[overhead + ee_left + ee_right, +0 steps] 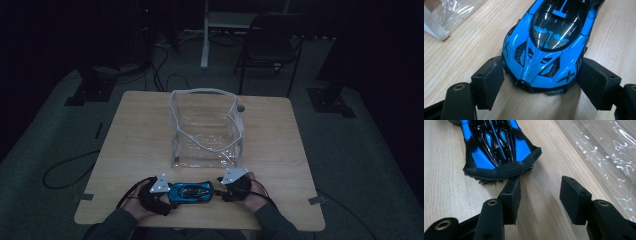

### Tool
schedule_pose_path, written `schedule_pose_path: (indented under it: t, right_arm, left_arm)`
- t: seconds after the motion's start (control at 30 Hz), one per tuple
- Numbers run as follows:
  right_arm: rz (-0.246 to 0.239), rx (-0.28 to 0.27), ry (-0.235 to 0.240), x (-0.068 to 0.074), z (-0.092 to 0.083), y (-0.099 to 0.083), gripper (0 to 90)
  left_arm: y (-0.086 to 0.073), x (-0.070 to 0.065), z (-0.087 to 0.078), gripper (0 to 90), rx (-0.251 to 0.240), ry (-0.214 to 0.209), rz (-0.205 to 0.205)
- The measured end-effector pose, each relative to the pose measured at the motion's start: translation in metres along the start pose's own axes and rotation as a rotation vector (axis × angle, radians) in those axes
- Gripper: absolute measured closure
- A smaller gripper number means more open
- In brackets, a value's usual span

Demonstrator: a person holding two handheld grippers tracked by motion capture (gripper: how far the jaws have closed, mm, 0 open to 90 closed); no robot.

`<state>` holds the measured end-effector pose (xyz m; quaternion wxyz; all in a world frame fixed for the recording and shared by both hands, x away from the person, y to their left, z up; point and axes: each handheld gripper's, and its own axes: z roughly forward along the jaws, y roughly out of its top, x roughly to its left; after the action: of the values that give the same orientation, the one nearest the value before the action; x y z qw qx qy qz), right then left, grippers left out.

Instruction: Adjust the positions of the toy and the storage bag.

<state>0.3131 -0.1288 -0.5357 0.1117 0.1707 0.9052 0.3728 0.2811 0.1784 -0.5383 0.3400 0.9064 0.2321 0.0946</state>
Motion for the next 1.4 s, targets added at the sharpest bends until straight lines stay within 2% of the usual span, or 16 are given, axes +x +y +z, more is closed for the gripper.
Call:
schedule_pose_path:
  t: [0.23, 0.27, 0.33, 0.37, 0.43, 0.57, 0.7, 0.87, 0.9, 0.97, 1.03, 1.07, 1.1, 1.27, 1.3, 1.4]
  right_arm:
    - [0.045, -0.042, -0.017, -0.007, -0.009, -0.002, 52.8]
    - [0.051, -0.057, -0.006, -0.009, -0.01, -0.002, 51.7]
    - [0.046, -0.052, -0.014, -0.009, -0.01, -0.003, 54.2]
    - [0.042, -0.04, -0.042, -0.009, -0.01, -0.003, 53.9]
    - [0.049, -0.039, -0.045, -0.011, -0.01, -0.004, 54.0]
    - [0.072, -0.05, -0.03, -0.017, -0.013, -0.009, 53.4]
    - [0.06, -0.052, -0.027, -0.016, -0.015, -0.009, 54.7]
    - [0.049, -0.059, 0.003, -0.015, -0.018, -0.012, 52.4]
    - [0.049, -0.051, 0.0, -0.015, -0.019, -0.013, 51.9]
    - [0.044, -0.018, -0.039, -0.018, -0.019, -0.016, 51.5]
    - [0.056, -0.016, -0.052, -0.021, -0.018, -0.017, 52.0]
    - [0.067, -0.009, -0.074, -0.023, -0.018, -0.017, 52.0]
    - [0.078, 0.003, -0.114, -0.027, -0.015, -0.016, 53.0]
    - [0.078, -0.018, -0.126, -0.029, -0.011, -0.011, 53.1]
    - [0.077, -0.021, -0.12, -0.029, -0.007, -0.007, 52.9]
    - [0.073, -0.018, -0.123, -0.029, -0.003, -0.006, 52.7]
  left_arm:
    - [0.008, 0.0, 0.008, 22.4, -0.005, 0.004, -0.005]
    - [0.013, -0.001, 0.013, 21.7, -0.008, 0.003, 0.002]
    - [0.02, 0.0, 0.019, 23.2, -0.009, -0.011, 0.013]
    - [0.02, 0.0, 0.019, 23.6, -0.009, -0.011, 0.013]
    - [0.024, 0.001, 0.022, 24.1, -0.003, -0.021, 0.029]
    - [0.028, 0.005, 0.025, 24.4, -0.009, -0.04, 0.047]
    - [0.028, 0.008, 0.026, 24.6, -0.01, -0.053, 0.062]
    - [0.03, 0.012, 0.028, 24.6, -0.014, -0.068, 0.077]
    - [0.03, 0.012, 0.028, 24.6, -0.014, -0.069, 0.078]
    - [0.029, 0.012, 0.028, 24.5, -0.019, -0.067, 0.074]
    - [0.029, 0.012, 0.028, 24.3, -0.021, -0.064, 0.072]
    - [0.029, 0.012, 0.028, 24.3, -0.021, -0.064, 0.072]
    - [0.028, 0.011, 0.027, 24.1, -0.017, -0.055, 0.062]
    - [0.024, 0.009, 0.023, 23.3, -0.018, -0.042, 0.046]
    - [0.018, 0.007, 0.017, 23.0, -0.021, -0.024, 0.021]
    - [0.014, 0.007, 0.014, 22.3, -0.023, -0.014, 0.014]
